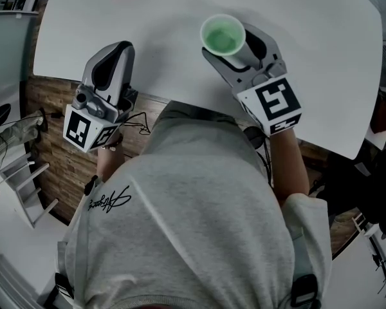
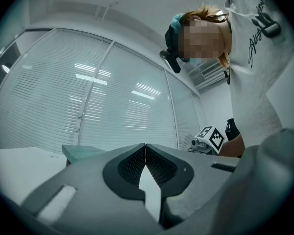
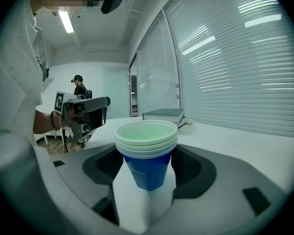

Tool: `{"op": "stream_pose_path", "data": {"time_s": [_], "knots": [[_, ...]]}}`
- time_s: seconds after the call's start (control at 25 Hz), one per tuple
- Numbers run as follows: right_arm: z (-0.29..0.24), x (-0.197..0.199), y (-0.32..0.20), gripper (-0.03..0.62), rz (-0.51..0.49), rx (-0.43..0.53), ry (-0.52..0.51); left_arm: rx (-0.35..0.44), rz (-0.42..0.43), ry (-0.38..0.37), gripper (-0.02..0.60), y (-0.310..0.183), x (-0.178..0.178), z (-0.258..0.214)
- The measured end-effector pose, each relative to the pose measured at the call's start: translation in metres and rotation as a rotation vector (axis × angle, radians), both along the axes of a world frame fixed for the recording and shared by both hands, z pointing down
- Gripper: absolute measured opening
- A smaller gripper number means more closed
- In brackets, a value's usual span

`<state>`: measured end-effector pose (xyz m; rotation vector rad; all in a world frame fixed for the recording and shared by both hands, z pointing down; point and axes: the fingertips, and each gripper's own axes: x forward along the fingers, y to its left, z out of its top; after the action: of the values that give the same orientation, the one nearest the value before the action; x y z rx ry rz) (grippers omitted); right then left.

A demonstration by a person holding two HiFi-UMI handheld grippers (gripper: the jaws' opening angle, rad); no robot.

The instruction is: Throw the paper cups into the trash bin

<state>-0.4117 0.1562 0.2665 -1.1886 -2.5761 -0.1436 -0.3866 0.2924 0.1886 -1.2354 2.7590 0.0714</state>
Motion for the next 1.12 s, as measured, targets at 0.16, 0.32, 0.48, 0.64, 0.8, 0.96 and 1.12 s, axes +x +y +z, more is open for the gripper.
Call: {"op": "stream_pose_path", "data": {"time_s": [0.16,0.32,0.48,0.64,0.8,0.96,1.12], "knots": [[-0.014,0.005,-0.004,0.295,0.032,-0.036,-0.01,0.001,0.022,-0.002,0.006,-0.007,0.003,-0.003],[-0.022,0.009,-0.007,0.295,0.048,-0.05,-0.025,-0.008,0.054,0.002,0.006,-0.016,0.008,-0.004],[-0.028,0.016,-0.015,0.295,0.061,-0.052,-0.036,-0.009,0.08,0.006,0.006,-0.027,0.012,-0.005],[-0.03,0.026,-0.034,0.295,0.091,-0.059,-0.045,-0.017,0.123,0.006,0.006,-0.051,0.018,-0.004],[-0.034,0.029,-0.047,0.295,0.129,-0.069,-0.046,-0.013,0.176,0.004,0.006,-0.067,0.018,-0.001],[-0.04,0.035,-0.06,0.295,0.179,-0.063,-0.063,-0.004,0.228,0.005,0.006,-0.08,0.019,0.0],[-0.044,0.046,-0.061,0.295,0.234,-0.054,-0.064,0.001,0.291,0.004,0.005,-0.084,0.023,-0.003]]}}
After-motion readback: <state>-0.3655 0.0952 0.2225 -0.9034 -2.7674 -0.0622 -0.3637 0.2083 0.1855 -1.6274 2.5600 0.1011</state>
